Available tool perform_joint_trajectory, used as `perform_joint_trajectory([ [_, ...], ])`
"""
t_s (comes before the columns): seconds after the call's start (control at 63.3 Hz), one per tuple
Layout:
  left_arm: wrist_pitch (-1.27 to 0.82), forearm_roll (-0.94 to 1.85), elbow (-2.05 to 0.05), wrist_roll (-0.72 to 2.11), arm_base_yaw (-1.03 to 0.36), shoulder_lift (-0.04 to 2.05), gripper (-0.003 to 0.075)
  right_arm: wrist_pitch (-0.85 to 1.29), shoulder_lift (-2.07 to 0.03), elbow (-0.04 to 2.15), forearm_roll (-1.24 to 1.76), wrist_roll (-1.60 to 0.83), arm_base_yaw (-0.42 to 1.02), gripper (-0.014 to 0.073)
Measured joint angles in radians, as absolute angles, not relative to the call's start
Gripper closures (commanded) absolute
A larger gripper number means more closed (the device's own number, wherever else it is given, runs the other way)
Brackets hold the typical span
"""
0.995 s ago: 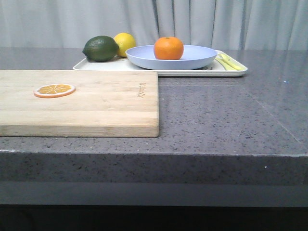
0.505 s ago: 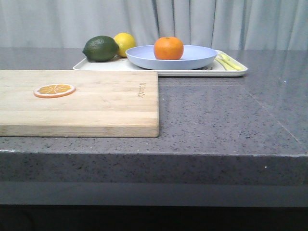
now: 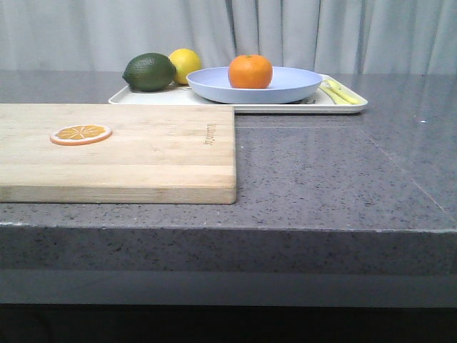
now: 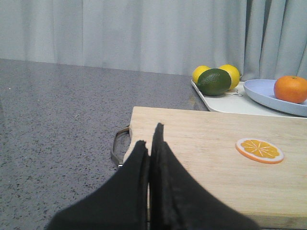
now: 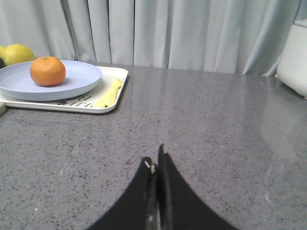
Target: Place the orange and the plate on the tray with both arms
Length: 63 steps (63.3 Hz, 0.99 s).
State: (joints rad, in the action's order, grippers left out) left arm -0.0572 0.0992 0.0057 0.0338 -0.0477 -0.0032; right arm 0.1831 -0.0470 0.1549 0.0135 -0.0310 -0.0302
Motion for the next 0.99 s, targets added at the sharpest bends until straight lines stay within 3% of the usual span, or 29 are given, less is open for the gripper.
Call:
perform_joint_trajectory([
  [0.3, -0.057, 0.099, 0.006, 0.034, -0.048, -0.003, 0.074, 0.022, 0.008, -0.013, 0.014, -0.031, 0.013, 0.0659],
  [0.995, -0.055, 0.099, 0.006, 0.034, -0.048, -0.003, 0.074, 0.021, 0.01, -0.027, 0.014, -0.031, -0.003, 0.0659],
])
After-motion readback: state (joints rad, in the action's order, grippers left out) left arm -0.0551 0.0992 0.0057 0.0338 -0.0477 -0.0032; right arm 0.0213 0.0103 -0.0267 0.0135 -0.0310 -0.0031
